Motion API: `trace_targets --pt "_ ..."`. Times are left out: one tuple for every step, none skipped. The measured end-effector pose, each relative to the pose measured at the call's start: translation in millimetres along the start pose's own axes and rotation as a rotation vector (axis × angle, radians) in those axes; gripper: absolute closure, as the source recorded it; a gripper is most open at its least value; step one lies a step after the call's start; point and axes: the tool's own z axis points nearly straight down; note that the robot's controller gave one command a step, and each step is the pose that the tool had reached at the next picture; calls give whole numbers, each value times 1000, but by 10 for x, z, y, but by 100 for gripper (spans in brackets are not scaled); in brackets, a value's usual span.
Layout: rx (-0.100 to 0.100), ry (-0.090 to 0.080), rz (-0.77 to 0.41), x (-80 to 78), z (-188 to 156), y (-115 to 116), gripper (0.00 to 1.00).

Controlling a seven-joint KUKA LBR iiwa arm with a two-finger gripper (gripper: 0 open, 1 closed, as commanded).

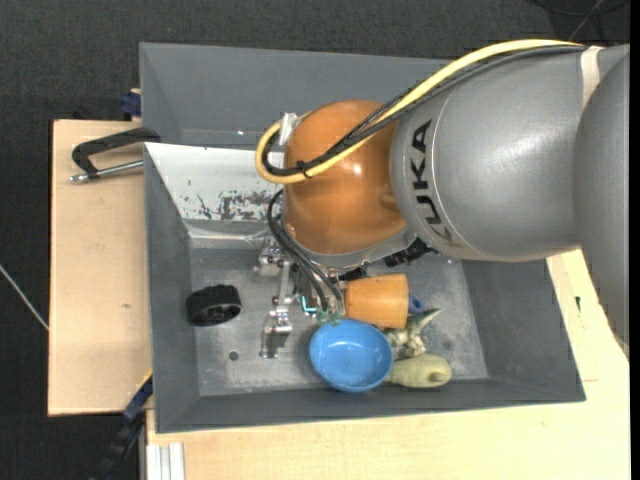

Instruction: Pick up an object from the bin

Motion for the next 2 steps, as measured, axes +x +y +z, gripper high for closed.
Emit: trace_targets --pt "2 -11 -472 -266 1186 273 0" --pt "2 -11 -760 18 1177 -35 0"
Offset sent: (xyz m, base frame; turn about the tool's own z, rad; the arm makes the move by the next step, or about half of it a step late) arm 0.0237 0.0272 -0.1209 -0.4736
